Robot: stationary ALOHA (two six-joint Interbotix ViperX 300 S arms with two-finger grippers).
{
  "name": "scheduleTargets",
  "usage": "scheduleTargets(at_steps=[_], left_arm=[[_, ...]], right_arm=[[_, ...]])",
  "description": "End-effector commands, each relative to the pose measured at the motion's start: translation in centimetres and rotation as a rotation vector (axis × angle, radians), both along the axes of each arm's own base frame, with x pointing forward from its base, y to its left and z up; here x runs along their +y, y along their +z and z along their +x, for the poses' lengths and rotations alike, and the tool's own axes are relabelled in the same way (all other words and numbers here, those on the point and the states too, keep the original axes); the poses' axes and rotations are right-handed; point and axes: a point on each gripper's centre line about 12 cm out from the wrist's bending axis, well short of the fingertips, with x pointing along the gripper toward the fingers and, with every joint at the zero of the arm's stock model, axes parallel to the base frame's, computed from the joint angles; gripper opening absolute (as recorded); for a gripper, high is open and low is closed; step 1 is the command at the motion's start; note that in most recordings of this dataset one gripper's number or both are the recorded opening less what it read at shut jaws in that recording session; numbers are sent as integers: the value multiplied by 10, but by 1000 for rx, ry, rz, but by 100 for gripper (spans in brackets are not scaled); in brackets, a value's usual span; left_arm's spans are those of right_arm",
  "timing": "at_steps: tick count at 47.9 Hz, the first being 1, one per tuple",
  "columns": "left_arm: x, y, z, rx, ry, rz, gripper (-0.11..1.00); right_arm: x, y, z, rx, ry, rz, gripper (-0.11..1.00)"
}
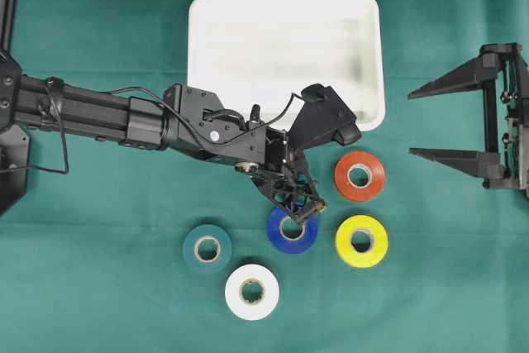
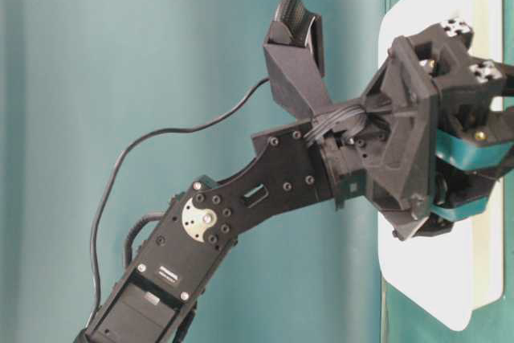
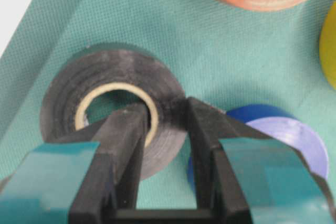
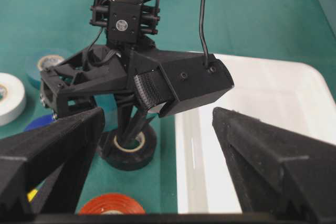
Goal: Pick up the tape from a random location and place it into the white case.
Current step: 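Lower the left gripper fingers into the black roll's core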
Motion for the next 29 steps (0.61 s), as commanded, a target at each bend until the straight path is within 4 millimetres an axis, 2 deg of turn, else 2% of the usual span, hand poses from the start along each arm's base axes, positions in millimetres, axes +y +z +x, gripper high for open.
scheduleTargets(at_steps=[1,29], left_arm=[[-1,14,5,-37,-8,3,18],[-2,19,7,-38,-12,3,18]], right_arm=[[0,9,3,-25,-2,1,93],[0,9,3,-26,-1,-1,93]])
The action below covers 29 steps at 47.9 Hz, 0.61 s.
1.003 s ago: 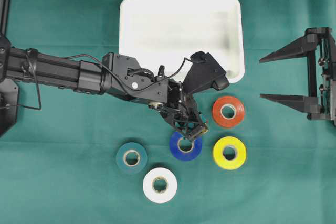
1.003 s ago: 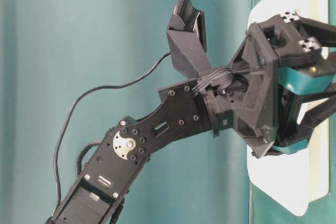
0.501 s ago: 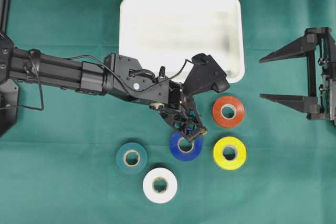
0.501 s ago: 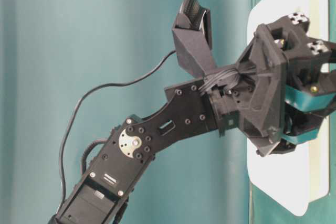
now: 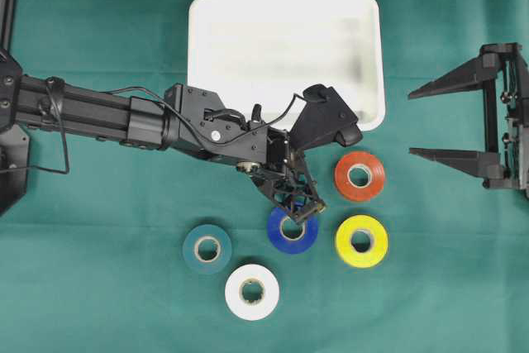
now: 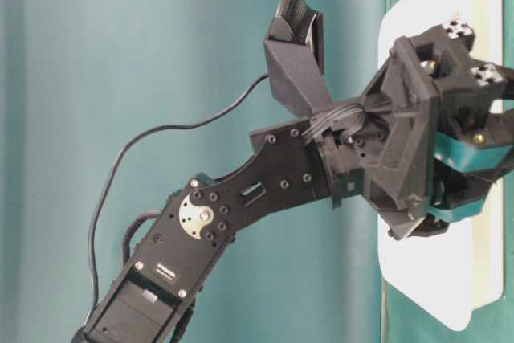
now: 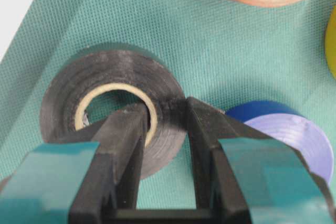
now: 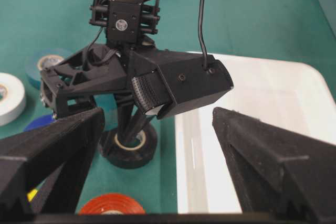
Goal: Pick up the tape from a random location and place it into the white case.
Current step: 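Lower the left gripper fingers into the black roll's core, then close the left gripper on the black roll and lift it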
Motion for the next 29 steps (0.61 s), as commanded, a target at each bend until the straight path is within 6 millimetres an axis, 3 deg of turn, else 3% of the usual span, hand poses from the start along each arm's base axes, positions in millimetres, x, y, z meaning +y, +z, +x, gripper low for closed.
scheduleTargets(at_steps=[1,10,29], left_arm=[[-2,18,6,-46,-5,1,18],[-4,27,5,-66,-8,0,18],[-6,77,-3,-146,-22,9,18]], right_arm=[[0,9,3,-26,-1,-3,93],[0,9,3,-26,-1,-1,93],[0,9,3,-25,-1,-1,93]])
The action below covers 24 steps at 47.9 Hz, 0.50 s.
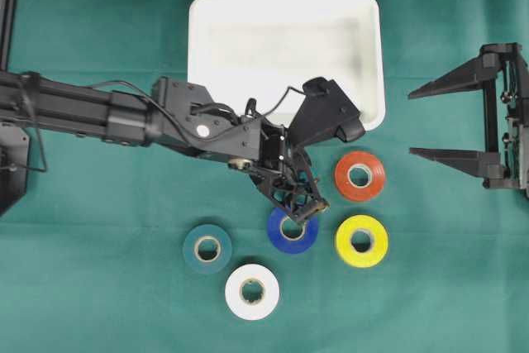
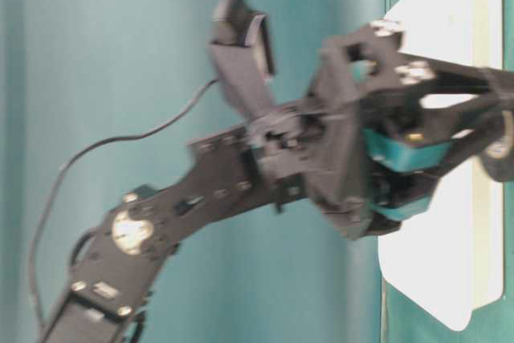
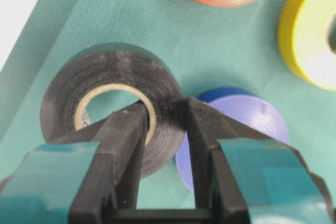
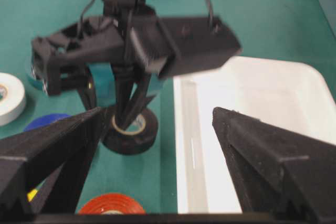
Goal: Pick up the tape from a random location and place it into the white case.
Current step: 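Close the left gripper on the black roll and lift it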
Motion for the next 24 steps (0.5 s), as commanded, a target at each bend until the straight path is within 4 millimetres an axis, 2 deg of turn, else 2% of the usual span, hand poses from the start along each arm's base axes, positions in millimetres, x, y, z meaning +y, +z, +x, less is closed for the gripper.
scheduleTargets(at_steps=[1,24], left_arm=[[-2,39,0,-85,-10,5,18],[-5,115,-22,-153,-47,27,18]], right_arm=[[-1,9,3,-28,-3,0,93],[0,10,3,-29,-2,0,93]])
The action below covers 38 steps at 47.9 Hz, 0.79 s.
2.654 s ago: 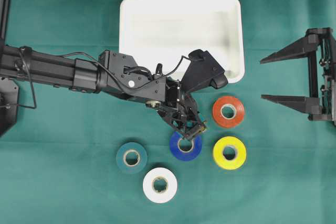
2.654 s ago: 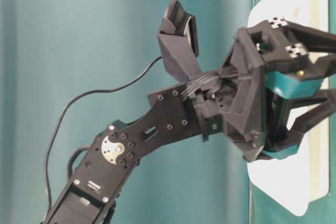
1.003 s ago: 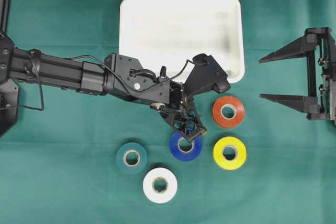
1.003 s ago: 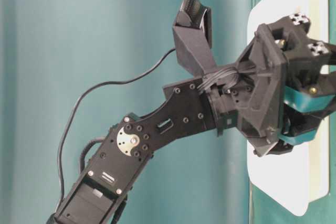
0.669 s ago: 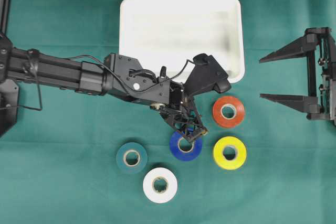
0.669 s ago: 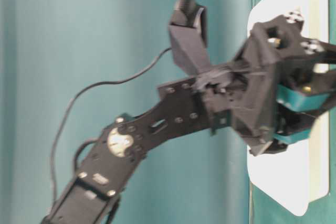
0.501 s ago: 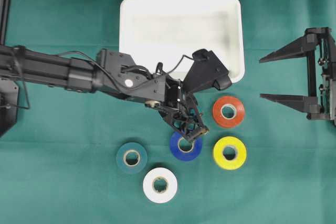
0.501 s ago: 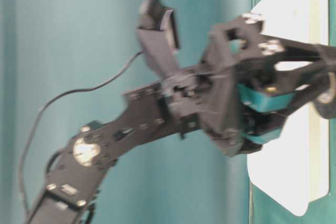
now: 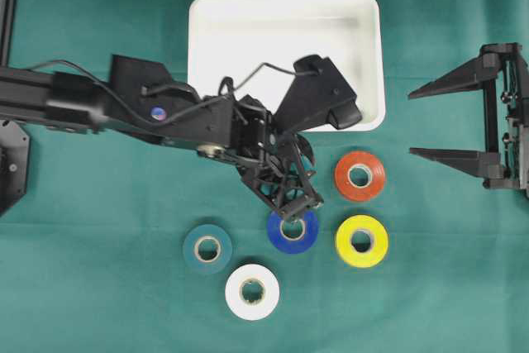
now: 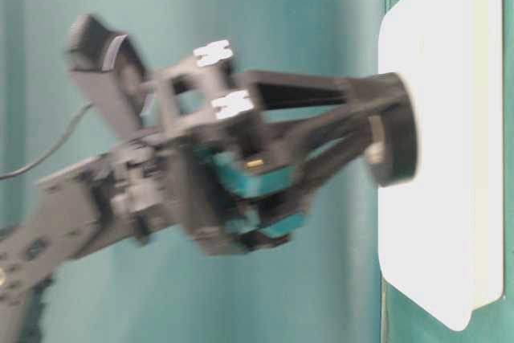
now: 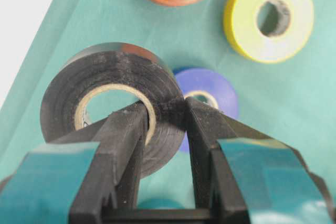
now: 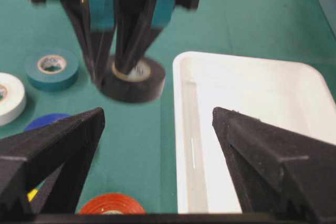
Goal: Pick up the tape from a random location and place it into the white case.
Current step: 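Close the left gripper on the black roll and lift it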
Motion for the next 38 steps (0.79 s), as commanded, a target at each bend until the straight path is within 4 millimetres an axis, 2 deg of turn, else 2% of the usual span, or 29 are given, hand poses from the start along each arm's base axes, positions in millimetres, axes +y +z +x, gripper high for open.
scheduleTargets(at_steps=[1,17,29,38], left_arm=[[-2,43,-5,-71,-10,9,18],[-7,106,-17,-136,-73,40,18],[-9,126,-22,-107,-76,45,18],[-10,128,-22,-109,-80,51,18]], right_arm=[[0,9,3,-26,-1,-2,93],[0,10,4,-31,-1,-1,93],[0,11,4,-32,-1,-1,93],[0,11,4,-34,-1,-1,93]])
